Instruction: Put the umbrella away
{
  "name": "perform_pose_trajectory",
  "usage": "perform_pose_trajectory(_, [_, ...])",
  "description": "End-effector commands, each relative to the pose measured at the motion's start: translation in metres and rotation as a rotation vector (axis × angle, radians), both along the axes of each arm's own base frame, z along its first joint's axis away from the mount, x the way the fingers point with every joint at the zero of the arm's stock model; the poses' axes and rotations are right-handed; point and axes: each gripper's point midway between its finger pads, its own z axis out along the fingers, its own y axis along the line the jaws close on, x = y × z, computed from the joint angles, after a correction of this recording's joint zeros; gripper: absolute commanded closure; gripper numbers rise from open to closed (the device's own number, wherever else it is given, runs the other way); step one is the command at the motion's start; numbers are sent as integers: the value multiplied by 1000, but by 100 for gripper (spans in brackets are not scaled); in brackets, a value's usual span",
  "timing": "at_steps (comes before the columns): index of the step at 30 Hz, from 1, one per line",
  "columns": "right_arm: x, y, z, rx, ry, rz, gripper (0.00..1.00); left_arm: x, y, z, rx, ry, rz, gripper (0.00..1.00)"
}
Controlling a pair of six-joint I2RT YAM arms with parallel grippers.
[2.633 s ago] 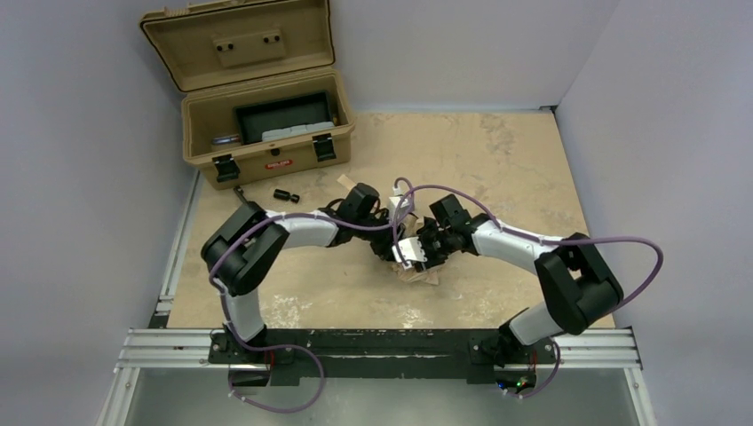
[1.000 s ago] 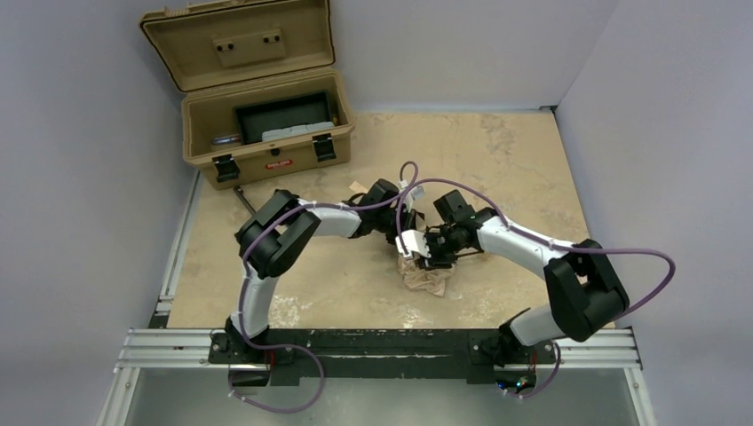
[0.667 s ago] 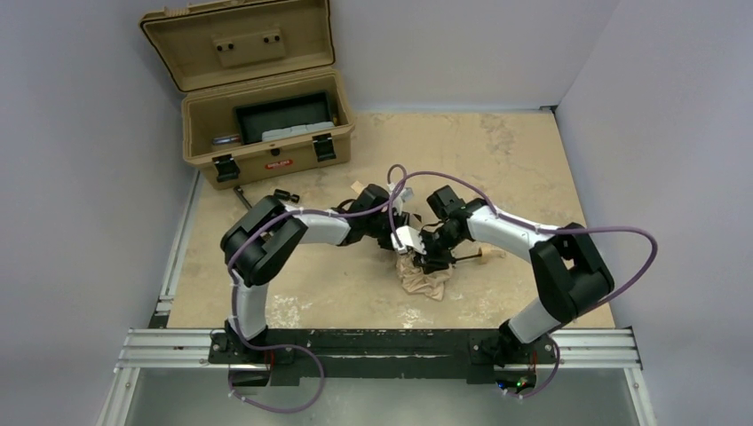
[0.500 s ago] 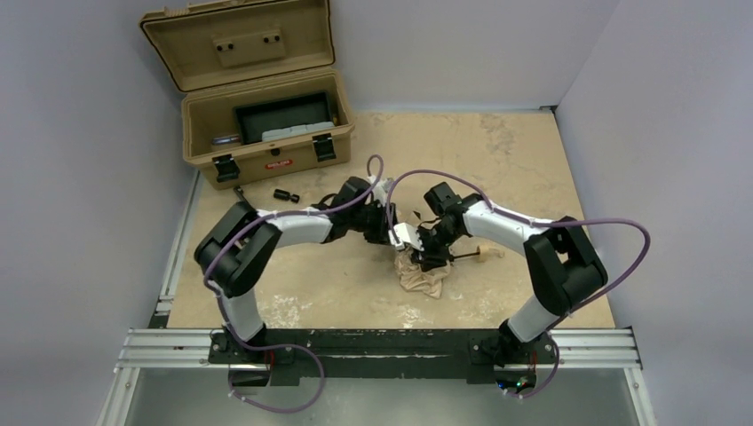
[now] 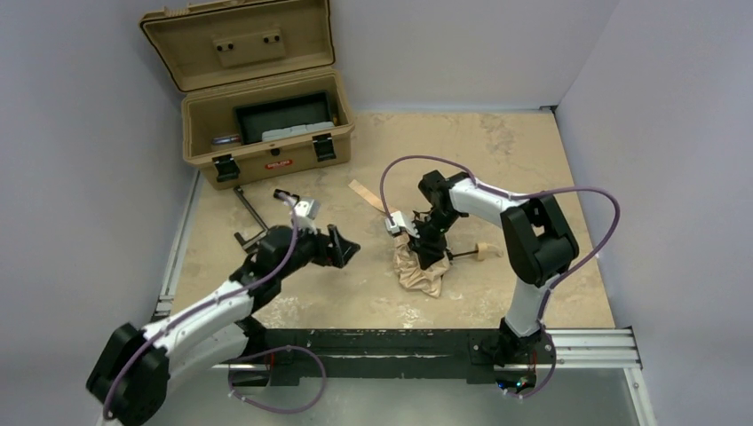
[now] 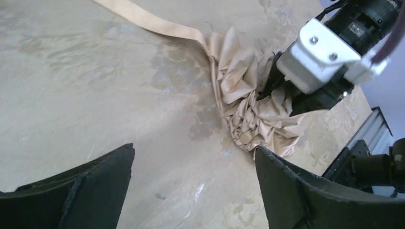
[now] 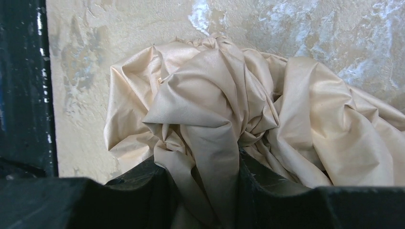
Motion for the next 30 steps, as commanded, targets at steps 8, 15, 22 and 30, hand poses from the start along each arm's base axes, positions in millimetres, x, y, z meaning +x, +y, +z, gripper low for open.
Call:
perform_pose_trajectory(8, [-29, -26, -68, -218, 248, 31, 94, -47, -20, 34, -21, -574, -324, 14])
perform_pose_trajectory(15, [-19, -21, -68, -222, 224, 5, 94, -60, -68, 30, 295, -854, -602, 13])
perform_pose_trajectory(22, [-11, -16, -67, -212, 191, -25, 94, -63, -114, 20, 377, -914, -755, 9])
perform_pose_trajectory(30, [-8, -15, -66, -204, 172, -35, 94, -48, -142, -19, 545, -940, -800, 6])
